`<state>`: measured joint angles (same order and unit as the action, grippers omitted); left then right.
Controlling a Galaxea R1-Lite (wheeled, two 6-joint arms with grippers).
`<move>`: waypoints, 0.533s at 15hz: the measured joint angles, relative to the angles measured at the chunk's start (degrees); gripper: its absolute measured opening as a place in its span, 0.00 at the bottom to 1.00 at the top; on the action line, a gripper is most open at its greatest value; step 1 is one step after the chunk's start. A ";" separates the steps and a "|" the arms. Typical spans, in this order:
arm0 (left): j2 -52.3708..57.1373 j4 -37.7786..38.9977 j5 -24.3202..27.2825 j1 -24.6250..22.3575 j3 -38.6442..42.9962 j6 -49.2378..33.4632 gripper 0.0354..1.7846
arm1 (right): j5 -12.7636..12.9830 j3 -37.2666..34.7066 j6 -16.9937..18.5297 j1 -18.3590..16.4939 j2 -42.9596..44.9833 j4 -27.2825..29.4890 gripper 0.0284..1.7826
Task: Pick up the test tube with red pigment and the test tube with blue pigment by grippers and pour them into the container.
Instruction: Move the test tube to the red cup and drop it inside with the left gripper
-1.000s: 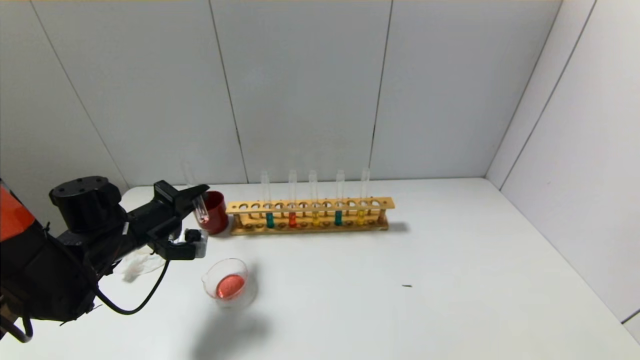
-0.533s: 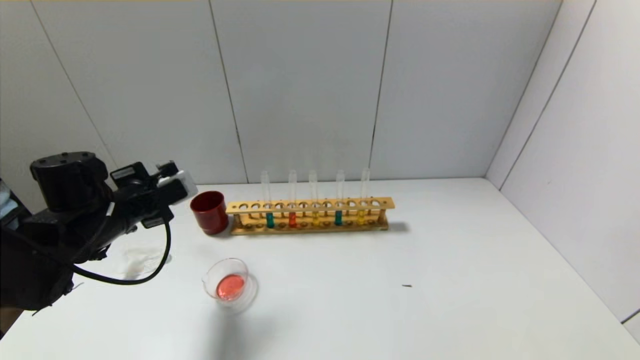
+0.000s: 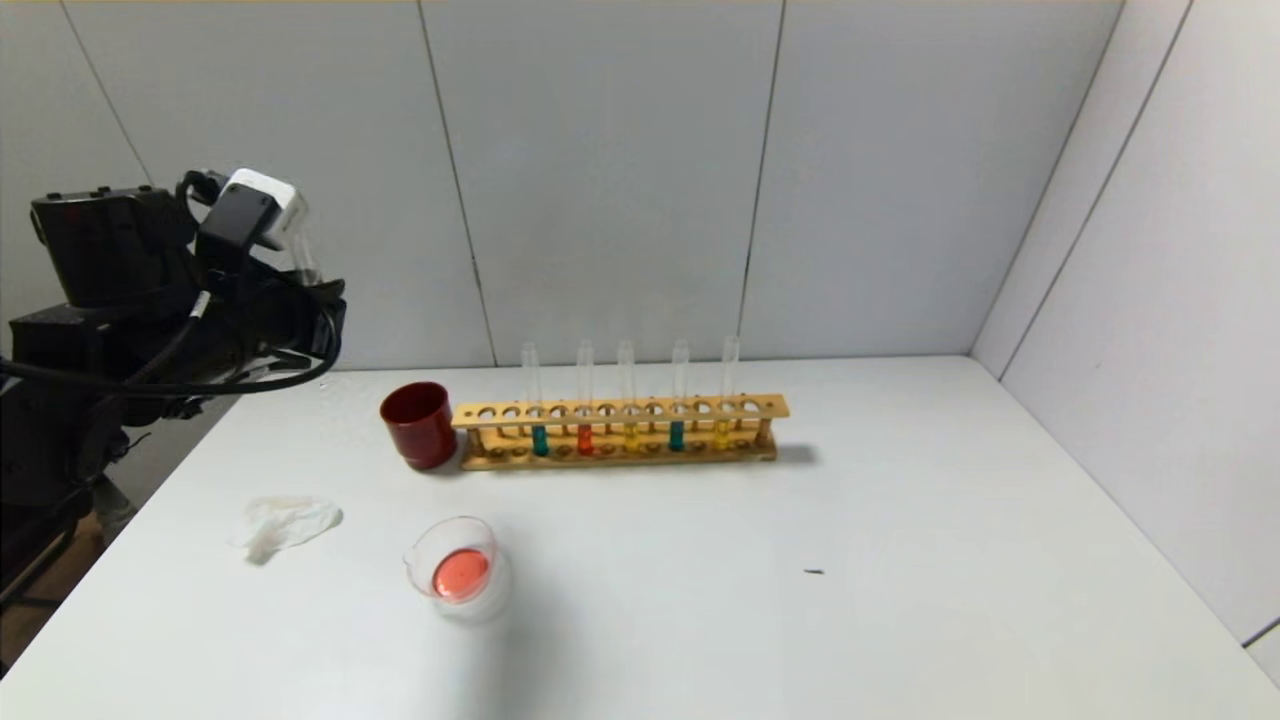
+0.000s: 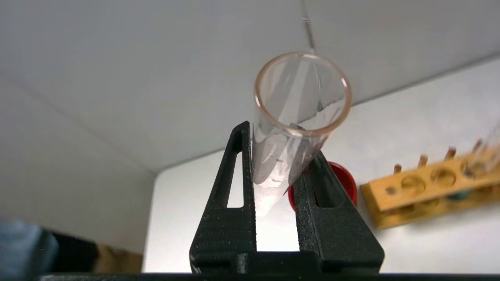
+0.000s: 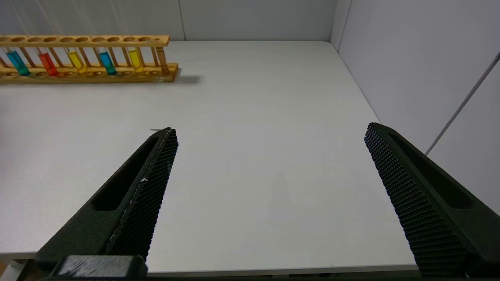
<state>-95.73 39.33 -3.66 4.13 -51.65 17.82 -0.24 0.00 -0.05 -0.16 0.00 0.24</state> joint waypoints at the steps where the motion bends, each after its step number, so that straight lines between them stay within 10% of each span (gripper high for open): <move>1: -0.44 0.17 -0.48 0.02 -0.24 -2.94 0.17 | 0.00 0.00 -0.02 -0.02 0.00 0.00 0.98; 8: -5.12 0.41 0.49 0.11 -0.24 -14.85 0.17 | 0.02 0.00 0.00 0.00 0.00 0.02 0.98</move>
<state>-100.85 39.74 -3.17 4.24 -51.90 2.97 -0.22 0.00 -0.05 -0.16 0.00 0.27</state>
